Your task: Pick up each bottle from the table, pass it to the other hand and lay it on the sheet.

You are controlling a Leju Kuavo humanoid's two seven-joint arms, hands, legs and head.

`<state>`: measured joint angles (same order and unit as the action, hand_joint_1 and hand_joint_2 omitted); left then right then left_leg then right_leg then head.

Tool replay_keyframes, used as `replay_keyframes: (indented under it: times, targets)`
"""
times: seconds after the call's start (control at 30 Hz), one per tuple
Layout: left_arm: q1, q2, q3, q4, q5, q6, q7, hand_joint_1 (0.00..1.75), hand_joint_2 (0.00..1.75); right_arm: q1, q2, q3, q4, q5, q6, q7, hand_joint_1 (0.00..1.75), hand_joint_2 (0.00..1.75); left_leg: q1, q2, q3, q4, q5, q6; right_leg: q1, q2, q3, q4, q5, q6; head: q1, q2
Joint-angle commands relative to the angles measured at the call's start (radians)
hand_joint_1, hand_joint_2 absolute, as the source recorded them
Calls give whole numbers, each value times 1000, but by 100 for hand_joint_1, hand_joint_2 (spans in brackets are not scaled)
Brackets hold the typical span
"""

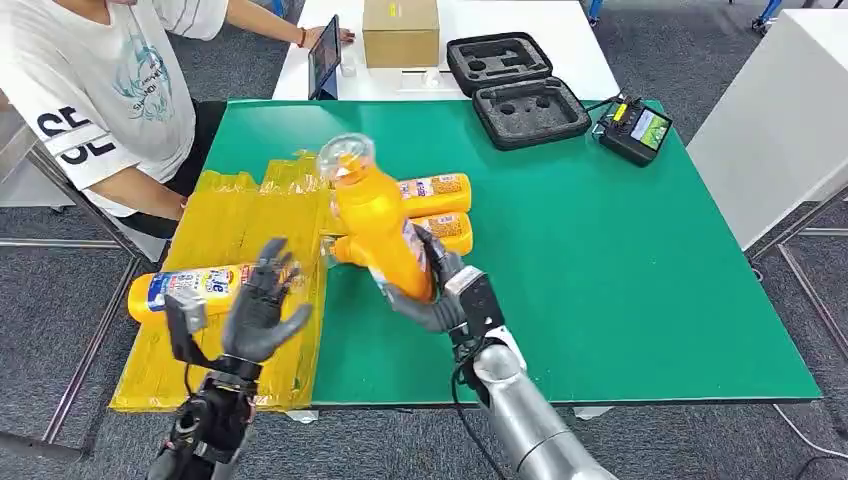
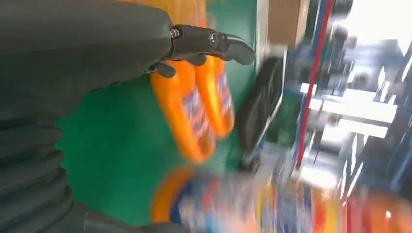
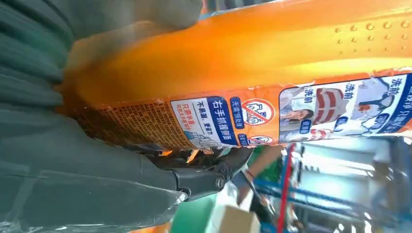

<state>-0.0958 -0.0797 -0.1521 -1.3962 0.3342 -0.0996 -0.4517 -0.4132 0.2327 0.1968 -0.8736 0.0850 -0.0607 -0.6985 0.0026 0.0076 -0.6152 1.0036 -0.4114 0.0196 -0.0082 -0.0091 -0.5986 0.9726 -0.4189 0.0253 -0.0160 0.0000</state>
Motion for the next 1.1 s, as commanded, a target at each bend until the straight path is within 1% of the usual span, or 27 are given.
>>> replay_keyframes:
  times: [0.03, 0.1, 0.37, 0.47, 0.5, 0.57, 0.6, 0.7, 0.77, 0.83, 0.87, 0.9, 0.97, 1.1]
  targets:
    - [-68, 31, -199, 53, -6, -31, 24, 0, 175, -58, 31, 60, 172, -7, -5, 0, 175, 175, 1, -1, 2, 0, 0, -1, 1, -1, 2, 0, -1, -1, 0, 0]
    - [-80, 41, -223, 78, 0, -41, 25, 0, 175, -55, 25, 72, 173, -10, -10, 0, 175, 175, 1, -1, 5, -1, -1, -2, 1, 0, 5, 0, -2, -1, 0, 0]
    - [-80, 40, -225, 85, 8, -47, 29, 0, 175, -54, 24, 73, 173, -11, -11, 0, 175, 175, 1, -1, 3, -1, -1, -1, 1, 0, 3, -1, -1, -1, 0, 0]
    - [-95, 42, -244, 121, 17, -51, 30, 0, 175, -52, 22, 86, 177, -7, -11, 0, 175, 175, 1, -1, 3, -1, -1, -1, 0, 0, 3, 0, -1, -1, 0, 0]
    - [-105, 41, -251, 138, 20, -50, 30, 0, 175, -51, 22, 97, 180, -1, -9, 0, 175, 175, 1, -1, 4, -1, -1, -1, 1, 0, 4, -1, -1, -1, 0, 0]
    - [-124, 40, -259, 162, 32, -47, 25, 0, 175, -52, 24, 120, 189, 17, -18, 0, 175, 175, 1, -1, 3, -1, 0, -1, 1, 0, 3, -1, -1, -1, 0, 0]
    - [-137, 36, -258, 174, 42, -40, 23, 0, 175, -52, 27, 140, 195, 31, -20, 0, 175, 175, 1, -1, 5, -1, -1, -1, 1, 0, 5, 0, -2, -1, 0, 0]
    - [-178, 34, -254, 195, 56, -13, 28, 0, 175, -53, 44, 202, 230, 78, -13, 0, 175, 175, 1, -1, 4, 0, -1, -1, 1, 0, 4, 0, -1, -1, 0, 0]
    - [-189, 37, -248, 193, 57, 11, 25, 0, 175, -60, 52, 242, 258, 112, -9, 0, 175, 175, 2, -1, 2, 0, 0, -1, 1, 0, 2, 0, -1, -1, 0, 0]
    - [-194, 40, -233, 184, 66, 32, 26, 0, 175, -65, 68, 274, 288, 132, 1, 0, 175, 175, 2, 0, 4, 0, -1, -2, 1, 1, 4, 0, -1, -1, 0, 0]
    - [-196, 40, -228, 184, 64, 43, 26, 0, 175, -65, 71, 280, 292, 136, 2, 0, 175, 175, 2, 0, 3, 0, -1, -1, 1, 1, 2, 0, -1, -1, 0, 0]
    - [-201, 39, -221, 190, 70, 54, 29, 0, 175, -67, 76, 291, 299, 143, 6, 0, 175, 175, 2, 0, 5, -1, -1, -2, 1, 1, 5, 0, -2, -1, 0, 0]
    - [-210, 34, -206, 207, 87, 70, 28, 0, 175, -65, 77, 296, 302, 142, 7, 0, 175, 175, 2, -1, 3, 0, 0, -1, 1, 0, 2, 0, -1, -1, 0, 0]
    - [-220, 28, -183, 221, 118, 84, 18, 0, 175, -60, 64, 305, 309, 152, -3, 0, 175, 175, 3, -3, 5, -1, -1, -1, 2, -2, 5, -1, -2, -1, 0, 0]
